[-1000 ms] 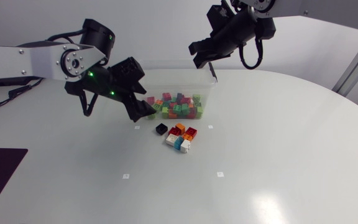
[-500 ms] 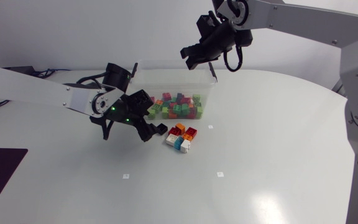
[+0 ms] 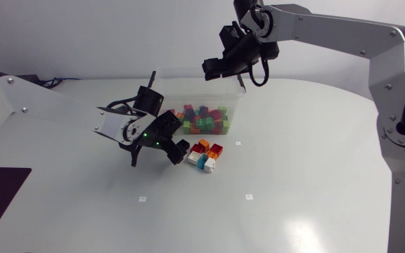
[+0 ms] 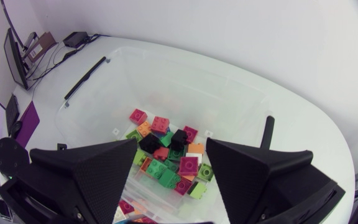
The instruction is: Place the duplo bricks in the container
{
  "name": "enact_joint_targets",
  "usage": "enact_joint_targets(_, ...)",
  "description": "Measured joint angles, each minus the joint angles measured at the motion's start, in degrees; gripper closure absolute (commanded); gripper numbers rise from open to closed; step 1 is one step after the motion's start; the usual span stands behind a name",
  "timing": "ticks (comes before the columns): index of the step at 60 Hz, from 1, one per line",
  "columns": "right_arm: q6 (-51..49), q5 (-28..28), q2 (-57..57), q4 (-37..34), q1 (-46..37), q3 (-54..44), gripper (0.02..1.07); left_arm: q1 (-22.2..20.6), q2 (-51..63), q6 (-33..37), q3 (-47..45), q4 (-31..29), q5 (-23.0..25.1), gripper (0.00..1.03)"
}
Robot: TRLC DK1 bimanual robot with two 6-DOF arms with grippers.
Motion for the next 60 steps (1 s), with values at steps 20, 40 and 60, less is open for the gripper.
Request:
enact_joint_targets(20,-0.04,-0.24,-13.16,7.45,-0.28,-19.43,0.2,-0.04,3.17,-6.38,0.42,2.43,-0.09,0.1)
enact_joint_targets(40,-3.39,-3.06,-26.49,16.52,-1.31,-42.84,0.2,0.85,5.84,-10.29,1.25,5.42,1.51,0.18)
enact_joint_targets(60,-12.09,-6.58,-28.33,26.51,-3.43,-58.23,0.2,1.38,6.8,-10.84,1.49,8.52,5.25,0.48)
